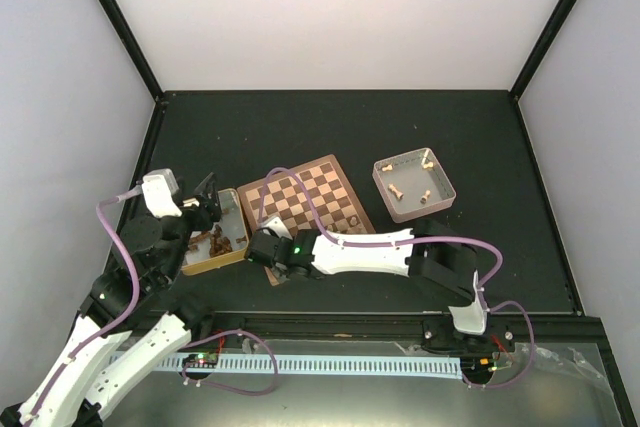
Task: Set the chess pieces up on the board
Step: Place the chess piece on the chessboard.
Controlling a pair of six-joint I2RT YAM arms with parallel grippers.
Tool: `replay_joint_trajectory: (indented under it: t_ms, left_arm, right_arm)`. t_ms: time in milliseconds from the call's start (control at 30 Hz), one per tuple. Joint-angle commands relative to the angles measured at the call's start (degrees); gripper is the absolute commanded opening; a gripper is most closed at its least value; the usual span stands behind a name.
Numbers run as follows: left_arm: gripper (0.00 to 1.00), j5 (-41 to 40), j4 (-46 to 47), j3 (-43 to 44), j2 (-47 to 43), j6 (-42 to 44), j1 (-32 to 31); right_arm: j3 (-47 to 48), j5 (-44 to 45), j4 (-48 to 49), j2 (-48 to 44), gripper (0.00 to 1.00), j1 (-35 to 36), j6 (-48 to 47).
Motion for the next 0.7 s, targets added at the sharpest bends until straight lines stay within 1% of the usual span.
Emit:
replay_joint_trajectory:
  t_ms: [0, 167, 367, 567, 667]
  left_arm:
    - [0.75, -1.0, -1.0, 1.0, -0.4, 0.7, 0.2]
    - [0.76, -0.9, -1.1, 0.8, -0.4, 0.7, 0.3]
    - [0.76, -0.9, -1.3, 0.8, -0.2, 0.7, 0.2]
    - [0.77, -0.7, -1.9, 1.5, -0.1, 0.7, 0.3]
    - [0.78, -0.3, -2.5, 2.1, -0.1, 0.7, 0.3]
  right_arm:
    - [2.0, 2.7, -1.3, 1.6, 0.12, 0.2, 1.4]
    - [2.8, 3.0, -2.8, 2.0, 0.21, 0.2, 1.8]
    - [3.3, 3.7, -4.8, 0.2, 0.31, 0.2, 2.9]
    - [2.5, 1.4, -2.3, -6.5, 0.37, 0.2, 3.5]
    - [1.4, 2.0, -1.7, -11.4, 0.41, -0.1, 4.7]
